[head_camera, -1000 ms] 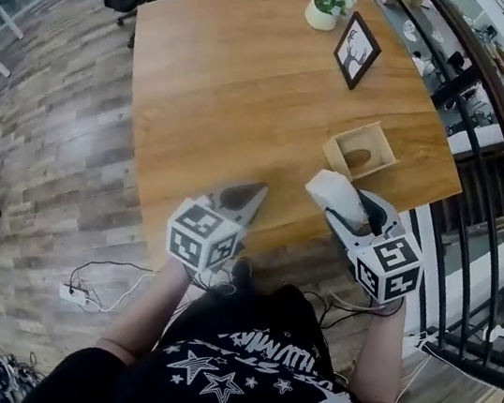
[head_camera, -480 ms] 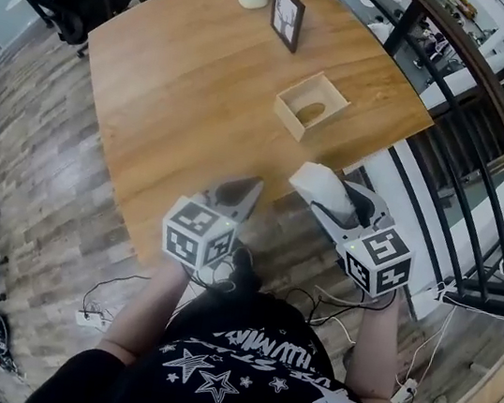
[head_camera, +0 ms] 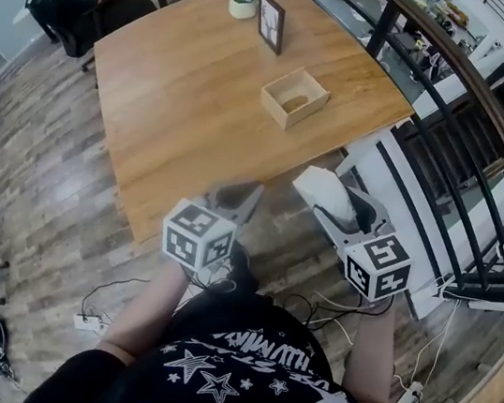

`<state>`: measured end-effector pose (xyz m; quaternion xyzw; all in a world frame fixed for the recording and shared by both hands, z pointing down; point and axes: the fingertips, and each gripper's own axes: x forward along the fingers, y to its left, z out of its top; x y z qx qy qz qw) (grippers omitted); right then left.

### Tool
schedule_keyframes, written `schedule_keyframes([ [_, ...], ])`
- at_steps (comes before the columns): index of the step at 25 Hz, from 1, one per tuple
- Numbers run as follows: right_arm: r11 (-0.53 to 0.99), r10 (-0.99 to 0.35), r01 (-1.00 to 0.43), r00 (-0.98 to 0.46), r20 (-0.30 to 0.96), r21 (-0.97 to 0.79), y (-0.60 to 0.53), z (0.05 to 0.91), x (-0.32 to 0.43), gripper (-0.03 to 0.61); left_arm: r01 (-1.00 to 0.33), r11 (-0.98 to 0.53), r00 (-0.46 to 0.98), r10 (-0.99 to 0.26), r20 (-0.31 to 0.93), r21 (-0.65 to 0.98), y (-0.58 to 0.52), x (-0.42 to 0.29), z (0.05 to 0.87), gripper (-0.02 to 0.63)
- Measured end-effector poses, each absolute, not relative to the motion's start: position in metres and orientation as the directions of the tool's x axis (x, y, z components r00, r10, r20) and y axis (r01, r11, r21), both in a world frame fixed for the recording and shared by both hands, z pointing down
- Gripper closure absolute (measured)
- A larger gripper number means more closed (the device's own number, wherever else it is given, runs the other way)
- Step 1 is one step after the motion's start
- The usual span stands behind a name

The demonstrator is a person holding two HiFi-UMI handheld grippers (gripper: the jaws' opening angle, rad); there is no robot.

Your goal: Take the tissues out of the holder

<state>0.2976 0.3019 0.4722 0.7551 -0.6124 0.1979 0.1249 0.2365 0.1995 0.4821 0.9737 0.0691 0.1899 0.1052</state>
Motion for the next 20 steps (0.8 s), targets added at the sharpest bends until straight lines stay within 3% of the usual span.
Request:
schedule_keyframes([
  [20, -0.189, -0.920, -0.978, 0.146, 0.365, -0.086, 0.356, 0.466, 0.246, 0.305, 0.054, -0.983, 0.927, 0.114, 0.357, 0.174, 0.263, 0.186, 0.469, 0.600],
])
